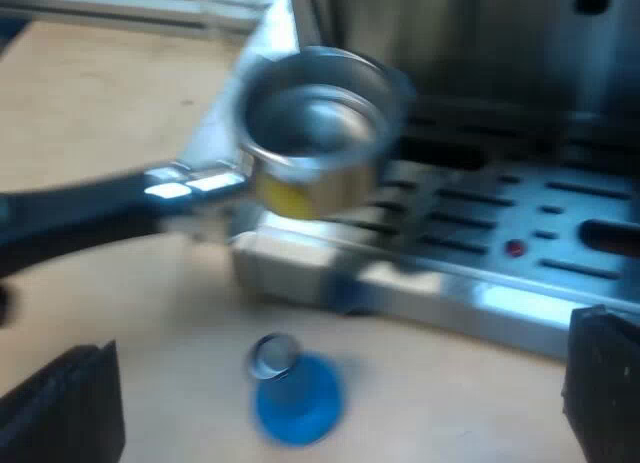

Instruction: Put the handle in the coffee machine

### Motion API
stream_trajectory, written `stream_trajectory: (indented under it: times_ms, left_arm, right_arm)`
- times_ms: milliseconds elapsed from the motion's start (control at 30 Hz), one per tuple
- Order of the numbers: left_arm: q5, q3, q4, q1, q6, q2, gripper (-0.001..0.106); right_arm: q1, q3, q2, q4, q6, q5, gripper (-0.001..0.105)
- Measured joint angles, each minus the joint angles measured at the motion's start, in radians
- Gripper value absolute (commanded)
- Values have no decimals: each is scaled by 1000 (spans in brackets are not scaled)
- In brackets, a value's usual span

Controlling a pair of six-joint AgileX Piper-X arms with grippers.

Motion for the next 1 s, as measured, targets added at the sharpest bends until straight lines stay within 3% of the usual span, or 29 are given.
stream_trajectory:
  times_ms: [233, 767, 1000]
  left_arm:
    - [37, -1, -4, 120, 107, 115, 0]
    - [55, -81, 9, 123, 253, 304, 0]
    - [56, -147, 114, 123, 426, 424, 0]
  right_arm:
    - [35, 0, 40, -22, -14, 111, 90]
    - [61, 0, 225, -274, -21, 289, 90]
    - [61, 0, 279, -366, -21, 298, 90]
